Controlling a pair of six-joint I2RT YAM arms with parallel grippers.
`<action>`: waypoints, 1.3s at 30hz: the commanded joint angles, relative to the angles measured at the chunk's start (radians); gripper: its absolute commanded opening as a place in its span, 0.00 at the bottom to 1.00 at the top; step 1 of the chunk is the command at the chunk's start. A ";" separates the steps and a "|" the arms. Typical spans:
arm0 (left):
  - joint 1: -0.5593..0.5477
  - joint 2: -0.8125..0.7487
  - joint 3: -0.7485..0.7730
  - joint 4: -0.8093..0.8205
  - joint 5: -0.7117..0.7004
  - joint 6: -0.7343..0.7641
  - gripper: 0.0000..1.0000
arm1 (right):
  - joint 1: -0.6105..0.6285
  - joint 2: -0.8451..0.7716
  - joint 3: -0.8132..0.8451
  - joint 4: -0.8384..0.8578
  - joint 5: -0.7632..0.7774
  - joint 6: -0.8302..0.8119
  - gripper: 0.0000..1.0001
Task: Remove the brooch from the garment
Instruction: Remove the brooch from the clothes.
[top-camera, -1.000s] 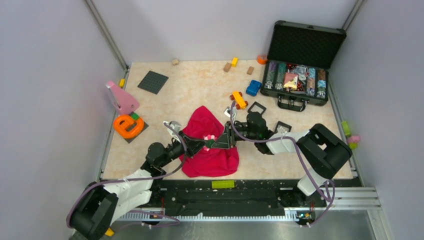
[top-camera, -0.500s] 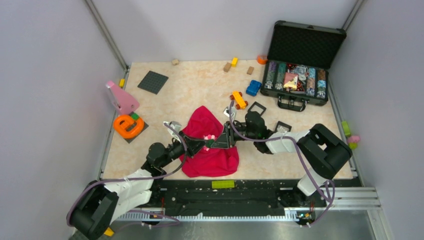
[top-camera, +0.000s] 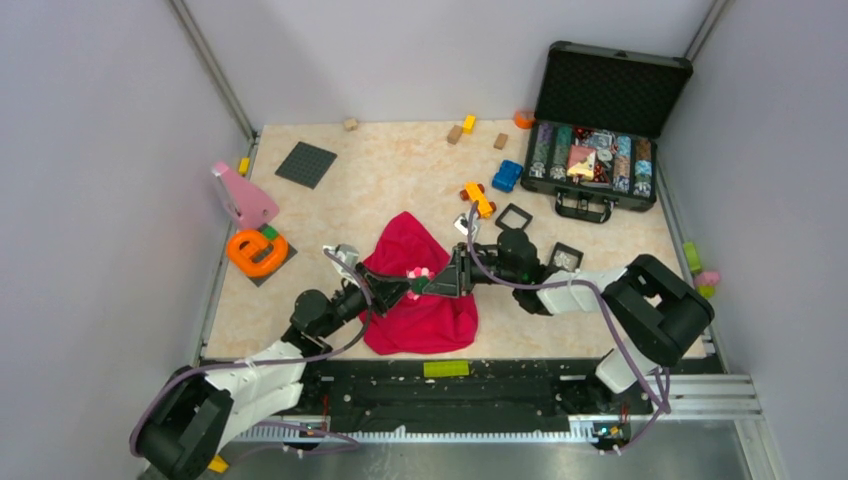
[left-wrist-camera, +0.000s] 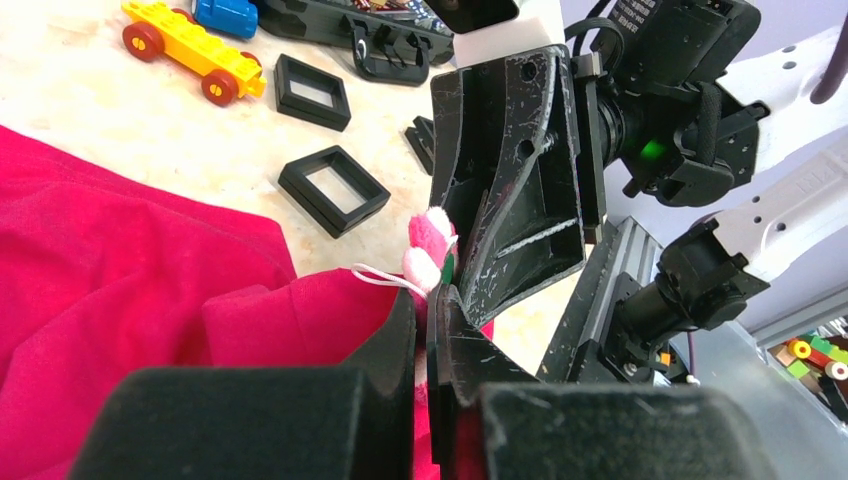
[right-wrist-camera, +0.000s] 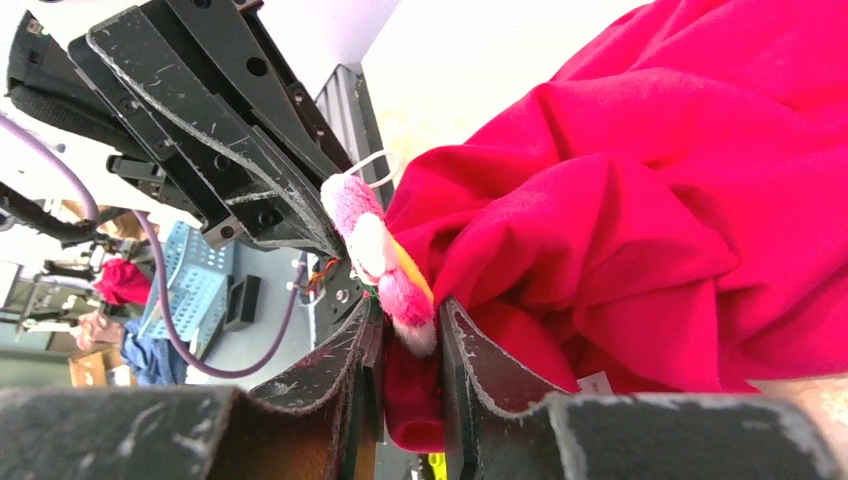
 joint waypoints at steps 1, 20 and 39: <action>-0.042 -0.031 -0.022 0.049 0.125 -0.023 0.00 | -0.015 -0.026 -0.009 0.208 0.133 0.070 0.07; -0.165 0.154 -0.048 0.176 0.052 0.001 0.00 | -0.015 -0.088 -0.047 0.209 0.208 0.076 0.22; -0.171 0.041 0.022 -0.035 -0.026 0.017 0.00 | -0.014 -0.135 -0.044 0.165 0.172 0.041 0.58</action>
